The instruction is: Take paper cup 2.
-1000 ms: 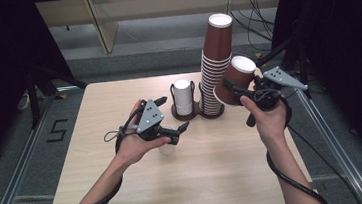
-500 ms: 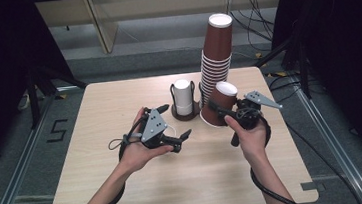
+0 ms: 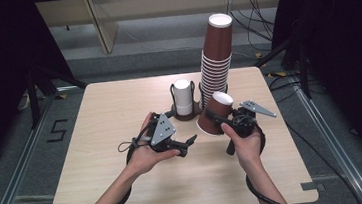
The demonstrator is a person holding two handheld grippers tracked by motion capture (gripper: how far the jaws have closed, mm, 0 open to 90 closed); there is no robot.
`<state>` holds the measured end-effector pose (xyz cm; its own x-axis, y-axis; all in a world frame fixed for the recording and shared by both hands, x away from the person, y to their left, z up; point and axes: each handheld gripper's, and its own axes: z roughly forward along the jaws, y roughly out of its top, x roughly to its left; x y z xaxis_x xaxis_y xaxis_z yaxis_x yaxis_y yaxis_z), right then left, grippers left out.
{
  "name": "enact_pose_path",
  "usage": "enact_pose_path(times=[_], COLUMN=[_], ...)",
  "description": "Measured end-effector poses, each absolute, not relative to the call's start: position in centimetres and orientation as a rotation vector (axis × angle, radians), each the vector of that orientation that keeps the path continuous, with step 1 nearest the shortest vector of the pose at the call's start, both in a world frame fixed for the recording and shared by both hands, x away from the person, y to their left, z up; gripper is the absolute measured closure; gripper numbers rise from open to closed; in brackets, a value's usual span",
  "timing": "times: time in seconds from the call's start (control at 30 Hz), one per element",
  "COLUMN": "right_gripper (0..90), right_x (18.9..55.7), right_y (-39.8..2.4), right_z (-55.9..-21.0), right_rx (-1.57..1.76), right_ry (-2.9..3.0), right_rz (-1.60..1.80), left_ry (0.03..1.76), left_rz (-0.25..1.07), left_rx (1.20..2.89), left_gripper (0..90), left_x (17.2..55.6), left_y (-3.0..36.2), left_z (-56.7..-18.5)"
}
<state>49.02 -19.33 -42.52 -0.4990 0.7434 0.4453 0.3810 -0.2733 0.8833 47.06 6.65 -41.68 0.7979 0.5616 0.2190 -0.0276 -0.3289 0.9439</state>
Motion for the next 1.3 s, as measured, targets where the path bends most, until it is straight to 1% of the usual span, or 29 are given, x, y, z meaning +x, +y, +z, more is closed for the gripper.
enact_pose_path(times=[0.33,0.6,1.0,1.3], right_gripper=[18.3,18.3,18.3,18.3], right_x=[49.0,48.8,48.6,48.5], right_y=[-19.3,-19.4,-19.7,-20.3], right_z=[-43.2,-43.7,-44.0,-44.2], right_rx=[1.415,1.528,1.533,1.583], right_ry=[1.696,1.674,1.64,1.621], right_rz=[1.861,1.915,1.969,1.947], left_ry=[0.414,0.412,0.408,0.396], left_rz=[0.619,0.604,0.57,0.541], left_rx=[1.834,1.843,1.86,1.849], left_gripper=[0.0,0.0,0.0,0.0], left_x=[47.3,47.6,48.0,47.8], left_y=[6.0,5.1,3.4,2.5], left_z=[-42.5,-43.0,-43.6,-43.6])
